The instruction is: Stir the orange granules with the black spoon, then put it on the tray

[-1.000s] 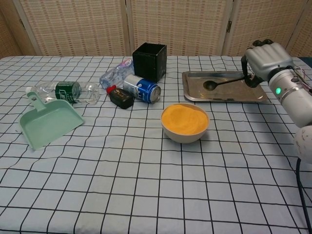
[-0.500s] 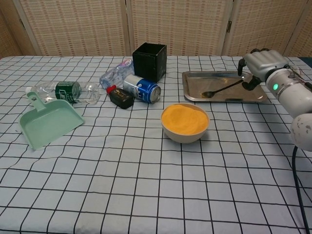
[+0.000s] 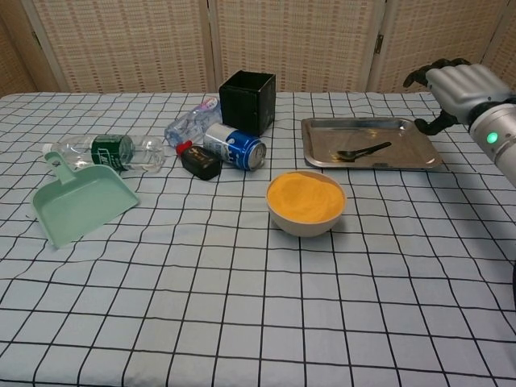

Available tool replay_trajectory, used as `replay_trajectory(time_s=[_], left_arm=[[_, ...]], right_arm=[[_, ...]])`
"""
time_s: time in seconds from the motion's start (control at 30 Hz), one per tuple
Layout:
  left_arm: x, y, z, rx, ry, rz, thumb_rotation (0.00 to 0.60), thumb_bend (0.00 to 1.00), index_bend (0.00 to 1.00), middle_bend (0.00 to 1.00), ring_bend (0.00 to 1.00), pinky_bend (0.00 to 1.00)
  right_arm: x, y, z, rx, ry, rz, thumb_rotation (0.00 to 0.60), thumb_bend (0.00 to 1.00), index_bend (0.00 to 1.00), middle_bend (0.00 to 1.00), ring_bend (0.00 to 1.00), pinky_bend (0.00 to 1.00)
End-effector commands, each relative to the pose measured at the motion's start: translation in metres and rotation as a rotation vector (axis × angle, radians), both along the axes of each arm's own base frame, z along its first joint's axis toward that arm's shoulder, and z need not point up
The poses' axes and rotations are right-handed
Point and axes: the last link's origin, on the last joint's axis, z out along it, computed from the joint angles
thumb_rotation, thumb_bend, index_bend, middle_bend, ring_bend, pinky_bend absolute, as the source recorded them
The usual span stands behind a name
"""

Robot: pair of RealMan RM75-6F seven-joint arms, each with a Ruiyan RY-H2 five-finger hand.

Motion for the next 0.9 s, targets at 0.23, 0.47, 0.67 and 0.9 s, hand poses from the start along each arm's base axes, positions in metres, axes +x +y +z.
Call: replay_trajectory(time_s=[0.23, 0.47, 0.67, 0.9], left_arm=[[0.001, -0.003, -0.005, -0.003, 0.056, 0.017, 0.6, 0.45, 0.0, 0.01, 0.0, 0.1], [0.004, -0.01, -0.008, 0.037, 0.12, 0.06, 0.6, 0.45, 0.0, 0.01, 0.0, 0.11], [0.009, -0.014, -0.006, 0.044, 0.118, 0.057, 0.6, 0.45, 0.0, 0.0, 0.0, 0.12], [0.009, -0.016, -0.005, 0.04, 0.106, 0.057, 0.6, 0.45, 0.0, 0.0, 0.0, 0.12]], right_arm=[[-0.014, 0.172, 0.065, 0.119, -0.086, 0.112, 0.6, 0.35, 0.04, 0.0, 0.0, 0.0], [-0.029, 0.25, 0.089, 0.134, -0.096, -0.036, 0.6, 0.36, 0.0, 0.0, 0.0, 0.0], [-0.038, 0.274, 0.104, -0.005, -0.139, -0.052, 0.6, 0.35, 0.0, 0.0, 0.0, 0.0], [-0.039, 0.275, 0.104, -0.011, -0.16, -0.05, 0.6, 0.36, 0.0, 0.0, 0.0, 0.0]])
